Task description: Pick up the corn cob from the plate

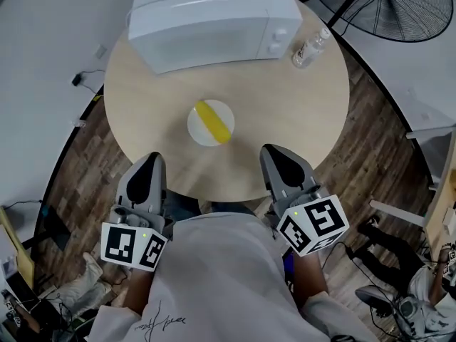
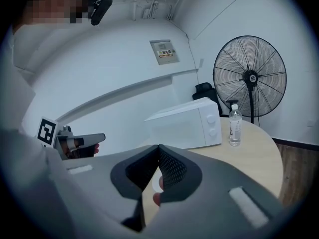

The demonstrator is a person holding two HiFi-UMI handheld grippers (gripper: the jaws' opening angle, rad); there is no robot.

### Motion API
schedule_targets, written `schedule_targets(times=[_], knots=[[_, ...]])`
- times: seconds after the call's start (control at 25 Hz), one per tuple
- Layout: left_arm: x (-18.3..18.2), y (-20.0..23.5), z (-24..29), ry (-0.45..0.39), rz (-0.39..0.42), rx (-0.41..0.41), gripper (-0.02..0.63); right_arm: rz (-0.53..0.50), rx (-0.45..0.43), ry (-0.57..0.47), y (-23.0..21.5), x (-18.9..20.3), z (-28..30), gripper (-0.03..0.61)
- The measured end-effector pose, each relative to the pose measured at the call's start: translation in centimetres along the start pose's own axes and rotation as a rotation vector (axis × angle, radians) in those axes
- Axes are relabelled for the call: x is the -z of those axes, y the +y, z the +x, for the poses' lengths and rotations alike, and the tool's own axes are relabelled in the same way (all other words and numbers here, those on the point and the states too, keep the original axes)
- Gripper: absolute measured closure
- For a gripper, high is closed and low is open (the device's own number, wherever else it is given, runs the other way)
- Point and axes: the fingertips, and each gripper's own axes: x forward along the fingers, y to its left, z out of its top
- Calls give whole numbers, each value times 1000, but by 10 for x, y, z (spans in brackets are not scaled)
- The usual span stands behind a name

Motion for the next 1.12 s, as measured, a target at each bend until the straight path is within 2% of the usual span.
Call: schedule_targets(times=[0.24,0.48,0.8,1.12], knots=[[-6,-6,4,4,25,27,623,-21,-7,1,2,-6,5,565],[-6,6,0,-3,12,31,623,-31,5,1,7,-6,17,565],[-3,22,-7,15,8,28,623,-66,-21,19,22,-5,41,565],[0,32,-3,17,-7,27,623,-108,-18,52,16,1,63,565]])
